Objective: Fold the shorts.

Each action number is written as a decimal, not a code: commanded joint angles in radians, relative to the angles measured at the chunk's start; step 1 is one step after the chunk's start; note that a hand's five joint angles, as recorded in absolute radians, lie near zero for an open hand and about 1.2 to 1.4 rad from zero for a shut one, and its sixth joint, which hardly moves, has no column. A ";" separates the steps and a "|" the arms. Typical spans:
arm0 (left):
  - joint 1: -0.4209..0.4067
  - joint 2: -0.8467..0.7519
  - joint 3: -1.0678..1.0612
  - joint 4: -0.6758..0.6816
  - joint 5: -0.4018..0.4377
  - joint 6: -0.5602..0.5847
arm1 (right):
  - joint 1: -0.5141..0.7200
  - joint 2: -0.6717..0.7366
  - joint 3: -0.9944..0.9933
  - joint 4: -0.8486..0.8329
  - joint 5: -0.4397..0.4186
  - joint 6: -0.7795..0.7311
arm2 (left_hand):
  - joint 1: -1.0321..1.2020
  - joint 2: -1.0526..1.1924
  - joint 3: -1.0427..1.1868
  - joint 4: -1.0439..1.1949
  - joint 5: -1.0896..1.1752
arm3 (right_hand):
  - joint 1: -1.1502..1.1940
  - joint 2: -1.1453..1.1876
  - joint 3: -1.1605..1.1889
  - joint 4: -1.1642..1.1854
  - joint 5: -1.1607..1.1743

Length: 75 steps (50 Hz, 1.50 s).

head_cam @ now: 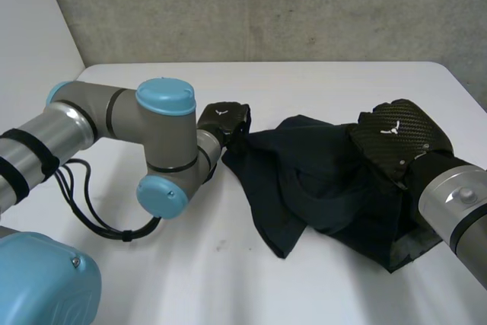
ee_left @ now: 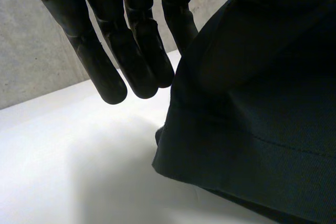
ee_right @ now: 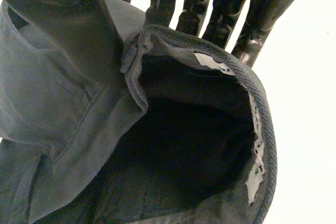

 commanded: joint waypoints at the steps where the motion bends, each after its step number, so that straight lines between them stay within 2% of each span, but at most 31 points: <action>1: 0.005 0.181 -0.073 -0.032 0.000 -0.006 | -0.044 -0.001 -0.064 -0.006 -0.001 0.010 | 0.245 0.208 0.213 0.207 0.251 | 0.431 0.221 0.225 0.242 0.272; 6: 0.051 0.472 -0.219 -0.030 0.005 0.003 | -0.052 0.010 -0.196 -0.005 0.000 0.069 | 0.245 0.208 0.213 0.207 0.251 | 0.431 0.221 0.225 0.242 0.272; 9: 0.055 0.590 -0.268 -0.030 0.009 0.005 | -0.056 0.017 -0.259 0.001 0.000 0.098 | 0.245 0.208 0.213 0.207 0.251 | 0.431 0.221 0.225 0.242 0.272; 10: 0.055 0.662 -0.306 -0.032 0.011 0.015 | -0.063 0.025 -0.292 0.003 0.000 0.113 | 0.245 0.208 0.213 0.207 0.251 | 0.431 0.221 0.225 0.242 0.272; 14: 0.060 0.780 -0.415 -0.036 0.014 0.092 | -0.069 0.069 -0.365 0.015 0.000 0.132 | 0.245 0.208 0.213 0.207 0.251 | 0.431 0.221 0.225 0.242 0.272; 22: 0.045 0.828 -0.675 -0.039 -0.003 0.325 | -0.056 0.270 -0.490 0.083 -0.007 0.136 | 0.245 0.208 0.213 0.207 0.251 | 0.431 0.221 0.225 0.242 0.272; 27: 0.048 0.804 -0.742 -0.010 -0.023 0.348 | -0.058 0.445 -0.599 0.167 -0.007 0.138 | 0.245 0.208 0.213 0.207 0.251 | 0.431 0.221 0.225 0.242 0.272; 28: 0.046 0.778 -0.744 0.007 -0.032 0.348 | -0.058 0.509 -0.641 0.226 -0.007 0.132 | 0.245 0.208 0.213 0.207 0.251 | 0.431 0.221 0.225 0.242 0.272; 32: 0.046 0.691 -0.733 0.033 -0.049 0.347 | -0.061 0.606 -0.713 0.392 -0.014 0.144 | 0.245 0.208 0.213 0.207 0.251 | 0.431 0.221 0.225 0.242 0.272; 35: 0.045 0.650 -0.715 0.034 -0.047 0.344 | -0.058 0.602 -0.709 0.408 -0.018 0.165 | 0.245 0.208 0.213 0.207 0.251 | 0.431 0.221 0.225 0.242 0.272; 36: 0.046 0.629 -0.703 0.034 -0.047 0.339 | -0.060 0.588 -0.689 0.387 -0.024 0.194 | 0.245 0.208 0.213 0.207 0.251 | 0.177 -0.034 -0.030 -0.013 0.017; 37: 0.046 0.620 -0.697 0.036 -0.046 0.336 | -0.061 0.576 -0.678 0.377 -0.029 0.210 | 0.245 0.208 0.213 0.207 0.251 | 0.101 -0.109 -0.105 -0.088 -0.058; 39: 0.046 0.598 -0.681 0.037 -0.046 0.327 | -0.063 0.532 -0.647 0.356 -0.041 0.242 | 0.245 0.208 0.213 0.207 0.251 | 0.066 -0.145 -0.141 -0.124 -0.094; 45: 0.046 0.540 -0.605 0.042 -0.046 0.310 | -0.069 0.306 -0.489 0.278 -0.102 0.372 | 0.245 0.208 0.213 0.207 0.251 | -0.401 -0.611 -0.607 -0.590 -0.560; 48: 0.048 0.526 -0.583 0.042 -0.049 0.301 | -0.069 0.262 -0.445 0.267 -0.112 0.402 | 0.245 0.208 0.213 0.207 0.251 | -0.533 -0.744 -0.739 -0.723 -0.692; 55: 0.054 0.506 -0.546 0.041 -0.047 0.256 | -0.064 0.134 -0.320 0.241 -0.104 0.422 | 0.245 0.208 0.213 0.207 0.251 | -0.592 -0.803 -0.798 -0.782 -0.751; 63: 0.057 0.489 -0.520 0.039 -0.047 0.253 | -0.049 0.033 -0.124 0.103 -0.095 0.399 | 0.245 0.208 0.213 0.207 0.251 | -0.616 -0.826 -0.822 -0.805 -0.775; 66: 0.057 0.486 -0.520 0.038 -0.047 0.253 | -0.047 0.031 -0.067 0.048 -0.084 0.388 | 0.245 0.208 0.213 0.207 0.251 | -0.630 -0.841 -0.837 -0.820 -0.789; 70: 0.057 0.483 -0.520 0.037 -0.047 0.253 | -0.040 0.050 -0.001 -0.086 -0.029 0.344 | 0.245 0.208 0.213 0.207 0.251 | -0.663 -0.873 -0.869 -0.852 -0.822; 71: 0.057 0.482 -0.522 0.036 -0.047 0.253 | -0.034 0.071 0.009 -0.144 0.003 0.316 | 0.245 0.208 0.213 0.207 0.251 | -0.677 -0.888 -0.883 -0.867 -0.836; 75: 0.054 0.479 -0.523 0.034 -0.047 0.253 | -0.032 0.186 -0.017 -0.197 0.057 0.245 | 0.245 0.208 0.213 0.207 0.251 | -0.789 -0.999 -0.995 -0.978 -0.948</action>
